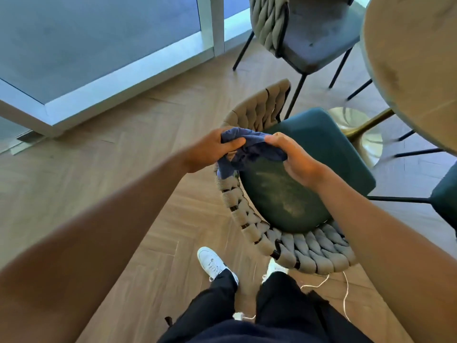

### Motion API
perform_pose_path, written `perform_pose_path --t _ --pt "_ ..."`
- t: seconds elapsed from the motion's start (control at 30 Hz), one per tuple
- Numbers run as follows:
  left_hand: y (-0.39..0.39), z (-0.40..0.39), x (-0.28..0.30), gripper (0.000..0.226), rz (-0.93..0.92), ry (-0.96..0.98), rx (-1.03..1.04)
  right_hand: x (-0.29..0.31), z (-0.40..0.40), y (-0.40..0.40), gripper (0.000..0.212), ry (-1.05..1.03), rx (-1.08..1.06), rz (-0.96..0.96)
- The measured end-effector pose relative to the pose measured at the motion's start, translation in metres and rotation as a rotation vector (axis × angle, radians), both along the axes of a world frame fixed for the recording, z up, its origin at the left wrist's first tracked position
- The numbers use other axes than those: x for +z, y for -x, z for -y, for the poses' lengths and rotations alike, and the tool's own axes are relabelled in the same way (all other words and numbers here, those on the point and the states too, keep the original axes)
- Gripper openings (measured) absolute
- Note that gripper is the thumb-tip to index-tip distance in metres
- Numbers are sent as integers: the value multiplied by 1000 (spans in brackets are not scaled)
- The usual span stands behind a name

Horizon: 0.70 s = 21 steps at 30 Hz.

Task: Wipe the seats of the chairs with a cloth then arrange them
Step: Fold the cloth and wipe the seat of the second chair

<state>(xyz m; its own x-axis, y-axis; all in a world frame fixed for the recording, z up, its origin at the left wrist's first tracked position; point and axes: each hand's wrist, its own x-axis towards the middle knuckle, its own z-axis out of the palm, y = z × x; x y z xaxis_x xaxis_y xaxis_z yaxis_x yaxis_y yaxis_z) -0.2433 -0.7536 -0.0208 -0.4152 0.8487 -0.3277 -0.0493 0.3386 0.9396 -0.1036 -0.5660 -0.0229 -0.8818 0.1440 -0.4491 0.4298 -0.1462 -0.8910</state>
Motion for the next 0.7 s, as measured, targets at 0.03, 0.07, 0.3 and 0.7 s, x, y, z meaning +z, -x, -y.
perform_pose_path --t 0.03,0.07,0.3,0.7 --pt "8 6 6 31 13 -9 6 6 7 9 37 32 2 -30" --pt "17 12 11 31 38 -14 26 10 13 20 42 33 -1 -43" --pt "88 46 39 28 -139 41 83 31 20 84 17 -131 9 -33" --pt "251 24 64 19 -432 44 -40 37 -16 230 30 -120 -64 -141"
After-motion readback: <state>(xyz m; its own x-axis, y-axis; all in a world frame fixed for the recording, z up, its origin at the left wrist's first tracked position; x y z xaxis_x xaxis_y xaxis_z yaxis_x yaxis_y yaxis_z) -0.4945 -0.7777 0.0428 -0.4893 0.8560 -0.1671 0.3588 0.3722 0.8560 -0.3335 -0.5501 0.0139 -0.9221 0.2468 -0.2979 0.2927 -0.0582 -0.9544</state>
